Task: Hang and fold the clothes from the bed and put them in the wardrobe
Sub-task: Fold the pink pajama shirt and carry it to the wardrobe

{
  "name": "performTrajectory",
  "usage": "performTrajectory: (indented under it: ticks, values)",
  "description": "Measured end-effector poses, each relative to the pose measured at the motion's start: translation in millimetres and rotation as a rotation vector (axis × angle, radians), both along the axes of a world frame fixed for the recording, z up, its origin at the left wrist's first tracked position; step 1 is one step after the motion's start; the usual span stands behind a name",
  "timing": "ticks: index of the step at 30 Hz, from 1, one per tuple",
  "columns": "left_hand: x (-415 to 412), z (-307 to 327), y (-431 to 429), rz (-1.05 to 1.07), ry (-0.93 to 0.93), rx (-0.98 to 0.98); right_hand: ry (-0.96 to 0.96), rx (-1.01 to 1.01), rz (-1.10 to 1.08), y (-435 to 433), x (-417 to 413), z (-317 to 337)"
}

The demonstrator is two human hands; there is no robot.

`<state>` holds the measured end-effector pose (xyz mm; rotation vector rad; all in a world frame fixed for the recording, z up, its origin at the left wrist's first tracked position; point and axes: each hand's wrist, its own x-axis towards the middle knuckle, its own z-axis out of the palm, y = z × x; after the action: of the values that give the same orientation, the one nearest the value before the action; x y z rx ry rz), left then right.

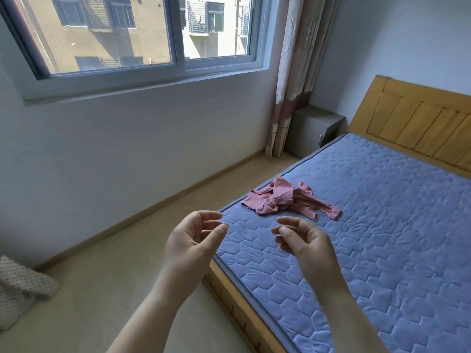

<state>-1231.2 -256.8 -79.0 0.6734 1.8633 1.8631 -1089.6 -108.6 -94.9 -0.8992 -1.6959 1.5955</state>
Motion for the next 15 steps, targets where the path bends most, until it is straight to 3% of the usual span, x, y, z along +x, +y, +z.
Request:
performTrajectory:
  ticks: [15]
  values:
    - [-236.5,-0.1,87.6,-0.171,-0.001,-0.051,-0.023,-0.005,-0.17,54.9,-205.7,6.8]
